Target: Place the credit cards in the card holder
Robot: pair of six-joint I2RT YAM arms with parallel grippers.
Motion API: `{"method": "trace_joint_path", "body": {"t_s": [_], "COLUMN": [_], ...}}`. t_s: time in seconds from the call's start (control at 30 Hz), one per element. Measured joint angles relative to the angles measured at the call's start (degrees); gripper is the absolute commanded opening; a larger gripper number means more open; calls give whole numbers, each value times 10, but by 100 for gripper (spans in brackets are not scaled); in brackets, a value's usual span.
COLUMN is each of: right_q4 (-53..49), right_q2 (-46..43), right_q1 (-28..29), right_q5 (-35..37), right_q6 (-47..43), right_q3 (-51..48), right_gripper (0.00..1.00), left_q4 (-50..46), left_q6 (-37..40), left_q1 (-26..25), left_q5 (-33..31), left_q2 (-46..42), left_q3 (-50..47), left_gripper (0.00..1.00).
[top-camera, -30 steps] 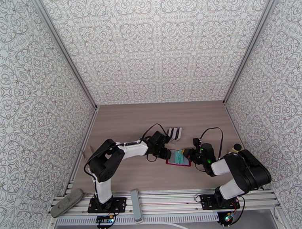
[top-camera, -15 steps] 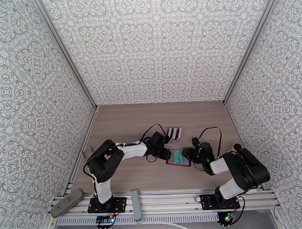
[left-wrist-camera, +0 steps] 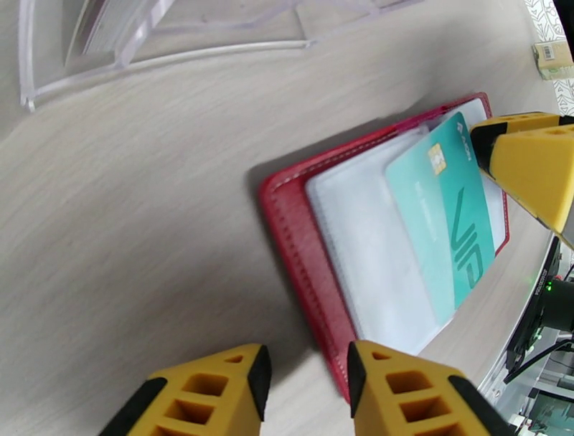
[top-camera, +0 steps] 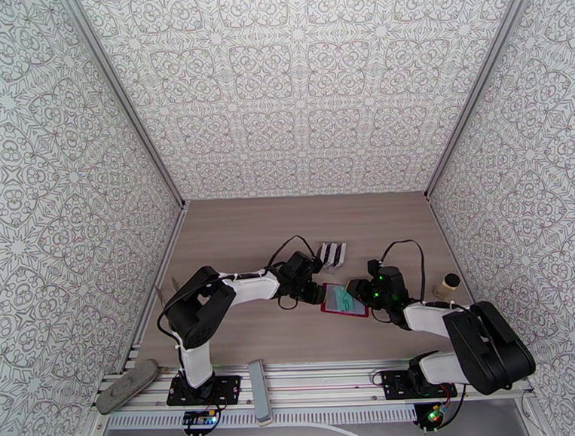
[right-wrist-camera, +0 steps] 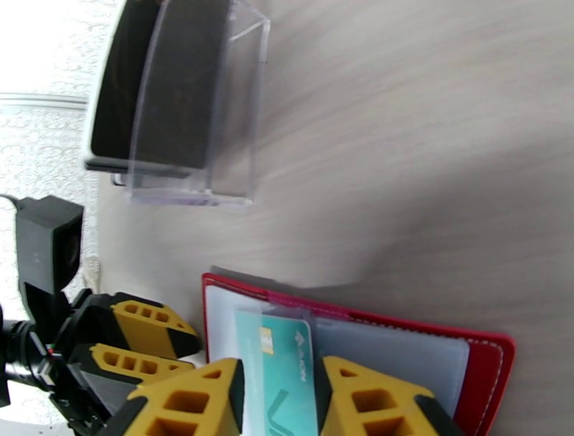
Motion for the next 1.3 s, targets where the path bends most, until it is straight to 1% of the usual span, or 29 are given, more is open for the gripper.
{"method": "trace_joint_path", "body": {"t_s": [0.17, 0.2, 0.3, 0.37, 0.6, 0.73, 0.9, 1.1, 1.3], "right_q4": [-62, -76, -116, -142, -248, -306, -366, -402, -409], "right_q2": [-8, -11, -20, -24, -55, -65, -64, -32, -7], "right_q1": [2, 3, 7, 10, 22, 42, 75, 106, 126], "right_q5": [22, 27, 41, 52, 98, 129, 165, 198, 206], "right_q6": [-17, -19, -33, -40, -63, -71, -76, -80, -82], "right_q3": [24, 29, 44, 56, 98, 128, 151, 162, 170], "right_gripper": [35, 40, 41, 46, 46, 46, 45, 45, 46], "left_q4": [5, 6, 9, 11, 20, 26, 41, 64, 76], "left_q6": [-2, -2, -2, -2, -13, -19, -32, -49, -58], "left_q1": [0, 0, 0, 0, 0, -1, -3, -9, -14], "left_q5": [1, 2, 2, 2, 7, 7, 8, 13, 17], "left_q2": [-2, -3, -4, -4, -4, -4, -4, -2, 1], "left_q3": [-4, -4, -7, -7, -11, -14, -19, -26, -26], "left_gripper": [37, 38, 37, 37, 36, 33, 32, 32, 31]}}
